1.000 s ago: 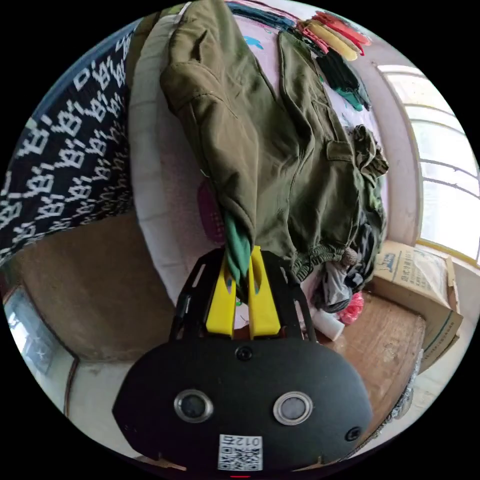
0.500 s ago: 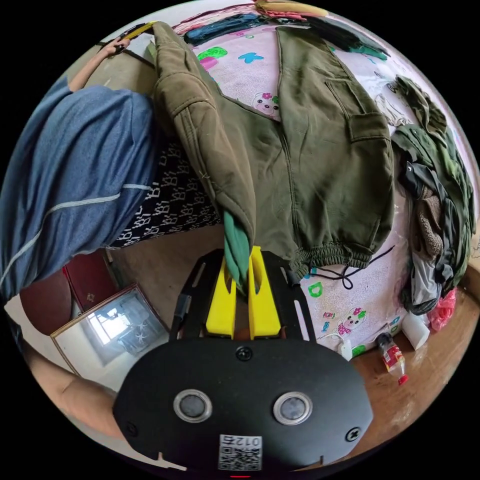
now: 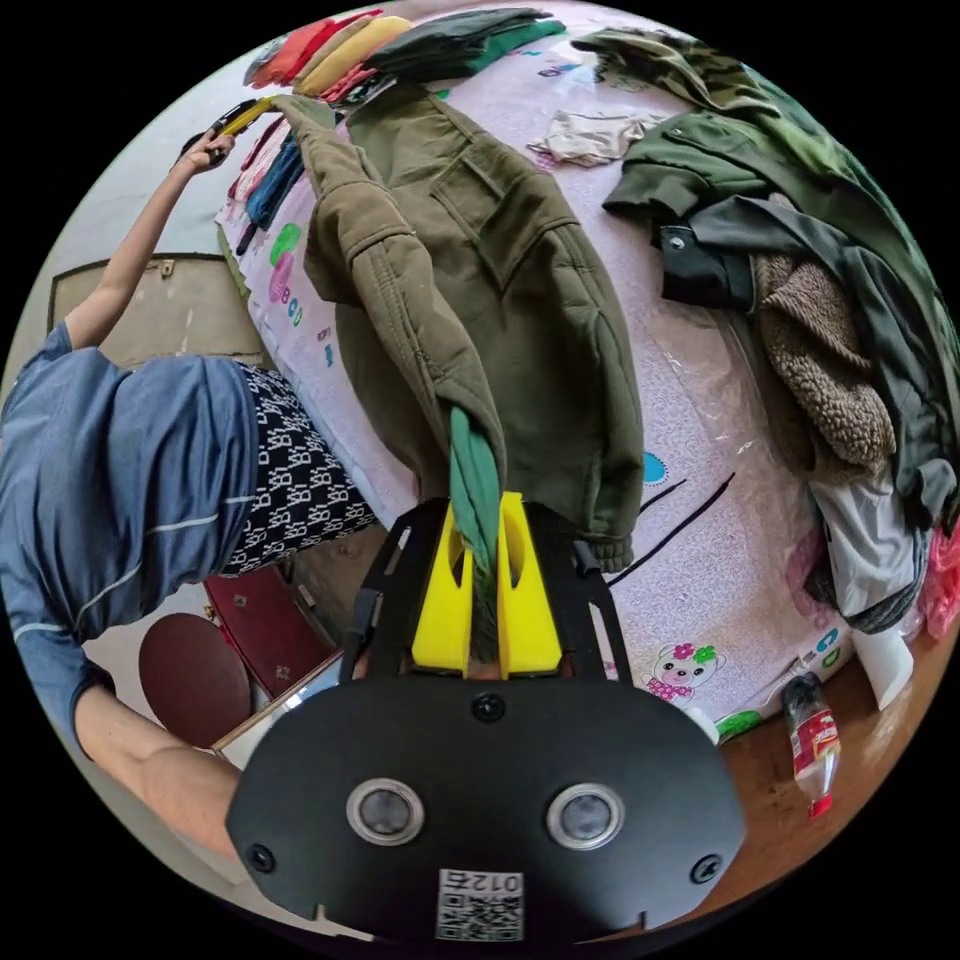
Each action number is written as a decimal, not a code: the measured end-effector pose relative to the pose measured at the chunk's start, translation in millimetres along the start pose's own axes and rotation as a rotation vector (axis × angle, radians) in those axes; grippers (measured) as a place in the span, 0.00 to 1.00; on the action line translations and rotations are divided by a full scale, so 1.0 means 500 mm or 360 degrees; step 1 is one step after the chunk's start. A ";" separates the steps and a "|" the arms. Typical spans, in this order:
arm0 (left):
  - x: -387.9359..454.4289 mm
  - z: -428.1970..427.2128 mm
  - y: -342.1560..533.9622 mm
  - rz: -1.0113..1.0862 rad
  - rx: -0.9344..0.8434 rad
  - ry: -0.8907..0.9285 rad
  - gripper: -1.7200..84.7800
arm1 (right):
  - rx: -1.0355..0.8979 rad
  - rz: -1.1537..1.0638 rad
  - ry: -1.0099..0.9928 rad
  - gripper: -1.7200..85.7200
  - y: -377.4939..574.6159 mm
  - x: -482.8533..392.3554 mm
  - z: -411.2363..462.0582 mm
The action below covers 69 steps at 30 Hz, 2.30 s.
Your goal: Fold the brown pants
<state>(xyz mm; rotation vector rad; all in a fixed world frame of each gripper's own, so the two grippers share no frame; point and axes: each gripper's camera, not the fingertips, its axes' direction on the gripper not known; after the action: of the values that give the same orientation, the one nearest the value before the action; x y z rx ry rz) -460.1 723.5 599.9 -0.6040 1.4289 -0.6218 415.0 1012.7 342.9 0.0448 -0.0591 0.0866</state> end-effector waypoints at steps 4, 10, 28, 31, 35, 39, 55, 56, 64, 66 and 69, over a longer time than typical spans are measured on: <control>0.022 0.218 -0.101 -0.0056 -0.0112 -0.0141 0.03 | -0.0088 0.0076 -0.0089 0.07 -0.070 0.134 0.030; 0.041 0.428 -0.206 -0.0057 -0.0180 -0.0347 0.04 | -0.0107 0.0129 -0.0115 0.07 -0.111 0.218 0.071; -0.107 0.487 -0.293 0.0180 -0.0436 -0.0244 0.13 | 0.0419 0.0606 0.0645 0.10 -0.005 0.023 0.048; -0.168 0.538 -0.299 0.0139 -0.0291 -0.0183 0.13 | 0.0434 0.0712 0.0799 0.10 0.003 -0.034 0.075; -0.141 0.619 -0.331 0.0502 -0.0266 -0.0571 0.13 | 0.0540 0.0860 0.0724 0.10 0.049 -0.065 0.067; -0.034 0.719 -0.329 0.1369 -0.0302 -0.0943 0.14 | 0.0674 0.0899 0.0627 0.09 0.095 -0.104 0.037; 0.083 0.978 -0.323 0.1981 -0.1201 -0.0993 0.02 | 0.0159 0.0970 0.0670 0.12 0.056 -0.083 -0.079; 0.095 0.971 -0.325 0.1957 -0.1216 -0.1035 0.02 | 0.0123 0.0956 0.0730 0.12 0.050 -0.087 -0.085; 0.045 1.103 -0.358 0.1572 -0.1342 -0.1546 0.03 | 0.0435 0.0791 0.0650 0.08 -0.024 -0.216 -0.088; -0.020 1.129 -0.376 0.1379 -0.1306 -0.1598 0.03 | 0.0512 0.0725 0.0598 0.06 -0.029 -0.268 -0.071; -0.036 1.068 -0.381 0.1278 -0.0924 -0.1273 0.02 | 0.0631 0.0697 0.0573 0.03 -0.008 -0.343 -0.038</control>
<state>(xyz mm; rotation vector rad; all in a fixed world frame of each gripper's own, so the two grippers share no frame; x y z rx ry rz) 66.5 607.2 775.3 -0.5621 0.9299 0.6450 246.2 995.0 313.3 0.4117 0.3111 0.5417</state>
